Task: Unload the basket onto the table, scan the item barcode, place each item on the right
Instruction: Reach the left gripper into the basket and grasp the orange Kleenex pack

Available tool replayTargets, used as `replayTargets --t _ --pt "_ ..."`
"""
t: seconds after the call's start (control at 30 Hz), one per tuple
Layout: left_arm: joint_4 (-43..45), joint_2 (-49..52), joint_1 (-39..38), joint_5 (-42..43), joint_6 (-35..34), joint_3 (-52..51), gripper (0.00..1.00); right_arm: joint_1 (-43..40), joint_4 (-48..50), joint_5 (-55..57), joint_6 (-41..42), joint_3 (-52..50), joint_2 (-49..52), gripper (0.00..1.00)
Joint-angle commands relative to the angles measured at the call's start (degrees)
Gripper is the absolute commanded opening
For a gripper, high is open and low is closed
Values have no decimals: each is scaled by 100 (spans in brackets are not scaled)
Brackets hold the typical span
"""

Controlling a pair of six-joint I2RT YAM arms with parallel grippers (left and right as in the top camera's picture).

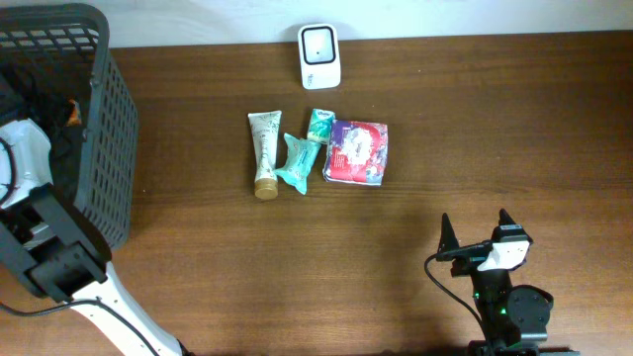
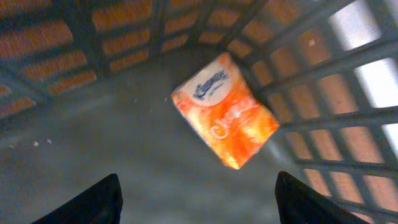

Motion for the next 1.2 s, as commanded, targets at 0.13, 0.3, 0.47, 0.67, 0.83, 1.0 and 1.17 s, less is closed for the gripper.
replayTargets --t 0.13,0.3,0.47,0.67,0.83,1.0,1.17 --pt "184 442 -24 -66 -153 31 80 46 -4 28 7 -52 -37 99" --pt "629 463 -24 -61 -153 31 70 48 -4 28 7 -52 -37 99" --pt "680 551 -35 -20 -153 31 65 48 -4 28 7 -52 -37 99" --pt "772 634 -35 -20 -151 31 41 48 -4 28 7 -52 -37 99" --pt "728 723 -35 -15 -149 31 54 46 -4 28 7 -52 -37 99" --pt "713 931 -35 48 -149 31 34 48 -4 28 7 -52 -37 99" --pt "737 887 37 1113 -149 203 0 48 -4 28 7 -52 -37 99"
